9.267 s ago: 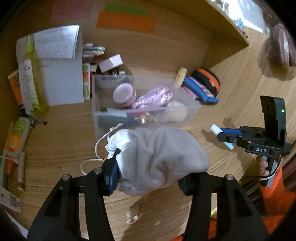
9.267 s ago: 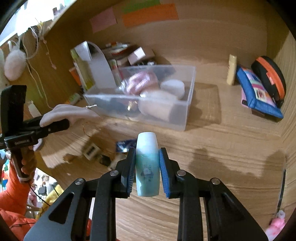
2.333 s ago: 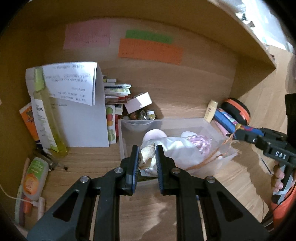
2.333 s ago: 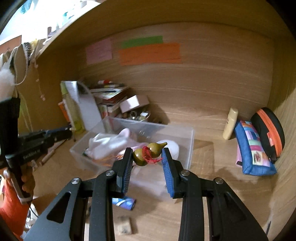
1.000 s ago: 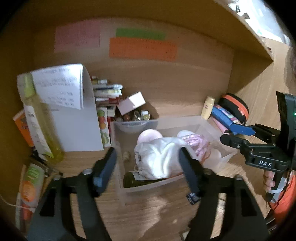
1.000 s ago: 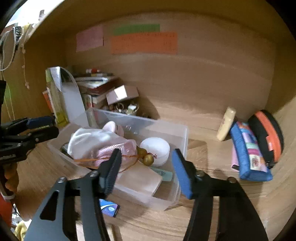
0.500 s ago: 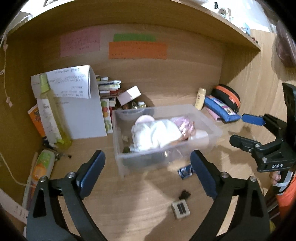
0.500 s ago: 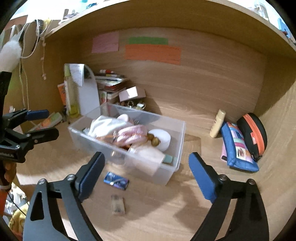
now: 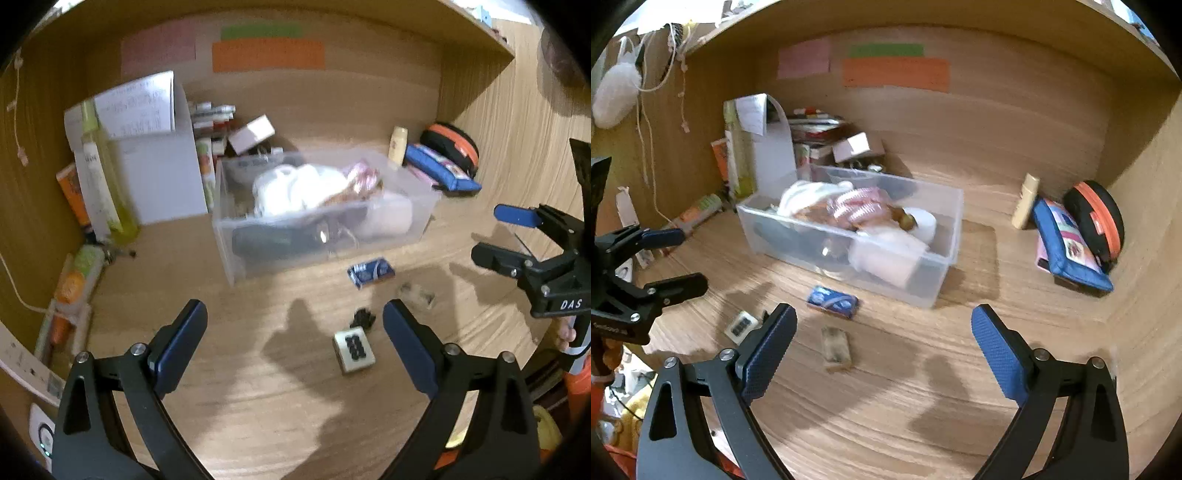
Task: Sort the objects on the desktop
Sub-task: 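Move both grippers toward the white dice box and beige soap bar, then grasp the white dice box with the left gripper while the right grasps the beige soap bar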
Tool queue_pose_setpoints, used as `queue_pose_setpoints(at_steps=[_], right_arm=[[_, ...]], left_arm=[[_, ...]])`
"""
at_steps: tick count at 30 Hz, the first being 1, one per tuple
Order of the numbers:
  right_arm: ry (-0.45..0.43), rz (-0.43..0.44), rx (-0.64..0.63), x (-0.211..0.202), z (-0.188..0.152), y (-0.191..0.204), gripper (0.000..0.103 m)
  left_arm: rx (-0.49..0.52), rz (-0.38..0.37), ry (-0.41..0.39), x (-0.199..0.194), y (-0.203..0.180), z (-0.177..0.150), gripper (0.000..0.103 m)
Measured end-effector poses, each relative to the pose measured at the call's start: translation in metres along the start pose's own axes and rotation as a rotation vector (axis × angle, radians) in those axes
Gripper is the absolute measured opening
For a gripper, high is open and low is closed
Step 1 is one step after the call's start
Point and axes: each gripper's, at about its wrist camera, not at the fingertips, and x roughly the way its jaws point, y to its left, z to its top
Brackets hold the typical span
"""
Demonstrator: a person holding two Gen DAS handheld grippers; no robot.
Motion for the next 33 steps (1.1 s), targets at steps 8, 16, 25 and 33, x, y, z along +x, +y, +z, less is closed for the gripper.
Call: queue_pose_setpoints(at_steps=[8, 16, 25, 33], right_arm=[[0.093, 0.032, 0.028, 0.019, -0.022, -0.011, 0.095], [0.166, 0.11, 0.019, 0.043, -0.031, 0.0, 0.093], [0.226, 0.174, -0.086, 0.059, -0.027, 0.03, 0.06], [0.27, 0.163, -0.102, 0.075, -0.023, 0.035, 0.036]], left_arm=[[0.027, -0.025, 0.091, 0.02, -0.01, -0.023, 0.097], [0.08, -0.053, 0.143, 0.037, -0.028, -0.028, 0.07], [0.081, -0.079, 0.167, 0.052, -0.035, -0.025, 0.046], [0.074, -0.058, 0.148, 0.056, -0.03, -0.024, 0.028]])
